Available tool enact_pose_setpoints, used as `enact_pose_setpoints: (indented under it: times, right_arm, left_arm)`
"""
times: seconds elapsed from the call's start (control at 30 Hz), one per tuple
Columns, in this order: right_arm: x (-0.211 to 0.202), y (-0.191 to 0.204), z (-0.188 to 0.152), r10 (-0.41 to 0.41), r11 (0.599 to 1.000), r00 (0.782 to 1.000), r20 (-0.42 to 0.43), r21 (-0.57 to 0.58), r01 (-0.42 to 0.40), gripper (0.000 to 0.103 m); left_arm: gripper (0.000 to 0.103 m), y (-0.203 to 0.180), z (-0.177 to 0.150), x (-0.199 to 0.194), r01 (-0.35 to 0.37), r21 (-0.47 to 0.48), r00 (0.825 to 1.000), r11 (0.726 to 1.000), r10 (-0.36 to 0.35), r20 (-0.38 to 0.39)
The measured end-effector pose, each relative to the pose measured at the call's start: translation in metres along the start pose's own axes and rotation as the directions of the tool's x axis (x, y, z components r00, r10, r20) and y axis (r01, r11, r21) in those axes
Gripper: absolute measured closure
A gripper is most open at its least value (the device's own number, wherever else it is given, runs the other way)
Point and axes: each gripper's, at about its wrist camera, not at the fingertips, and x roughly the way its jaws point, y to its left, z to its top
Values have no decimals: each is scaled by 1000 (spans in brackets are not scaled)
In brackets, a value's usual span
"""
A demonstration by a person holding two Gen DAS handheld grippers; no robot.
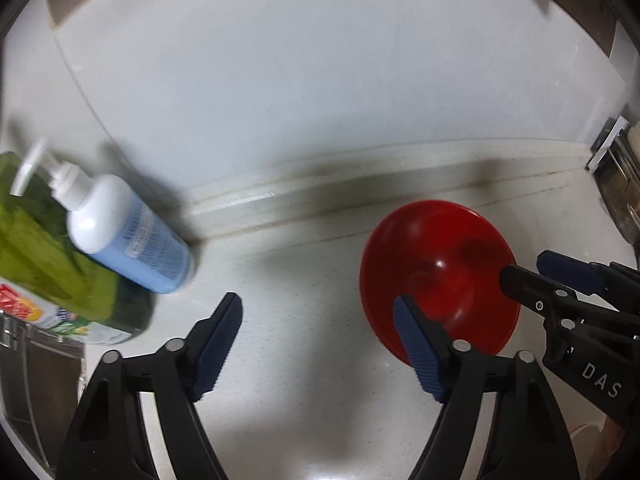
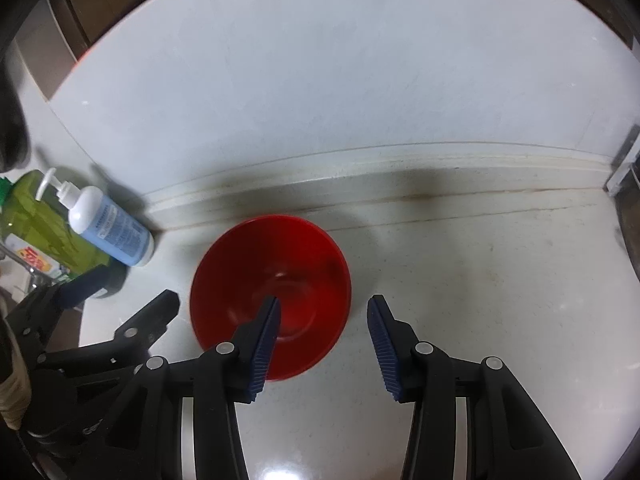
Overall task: Organize plates and bowls
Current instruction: 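Move both grippers to the red-and-black bowl by the wall, then close both grippers on the red-and-black bowl rim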
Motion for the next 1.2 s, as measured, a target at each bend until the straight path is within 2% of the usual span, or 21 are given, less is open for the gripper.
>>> enact_pose_setpoints:
  times: [0.17, 0.3, 0.37, 0.4, 0.53, 0.63, 0.7, 0.97, 1.2]
  right_arm:
    - [14, -8, 4, 6, 1000, 999, -50, 16, -5, 68]
    - [24, -10, 5, 14, 1000, 996, -90, 23, -11, 71]
    - [28, -13, 5, 12, 1000, 995, -104, 27, -9, 78]
    - [30, -15, 5, 16, 999, 993, -115, 36, -12, 79]
    - [35, -17, 5, 27, 998, 991, -134, 51, -20, 88]
    - [37, -20, 5, 30, 998, 990, -139, 59, -22, 91]
    - [38, -23, 6, 34, 997, 989, -141, 71, -24, 93]
    - [37, -24, 6, 38, 995, 989, -140, 93, -25, 93]
    - [24, -19, 5, 45, 995, 992, -119, 96, -33, 94]
  left_arm:
    - [45, -6, 5, 17, 43, 7, 997, 999, -43, -58]
    - [56, -6, 8, 27, 82, -9, 992, 997, -83, -98]
    - [62, -7, 9, 33, 104, -25, 987, 994, -106, -120]
    - [67, -8, 10, 34, 107, -27, 986, 994, -109, -124]
    - [77, -11, 13, 40, 119, -22, 983, 993, -121, -138]
    - [85, -9, 16, 43, 134, -33, 980, 990, -138, -142]
    - [94, -9, 17, 45, 160, -48, 975, 986, -166, -149]
    - [94, -3, 17, 42, 157, -80, 974, 984, -167, -150]
    - [94, 2, 12, 19, 165, -104, 976, 981, -177, -128]
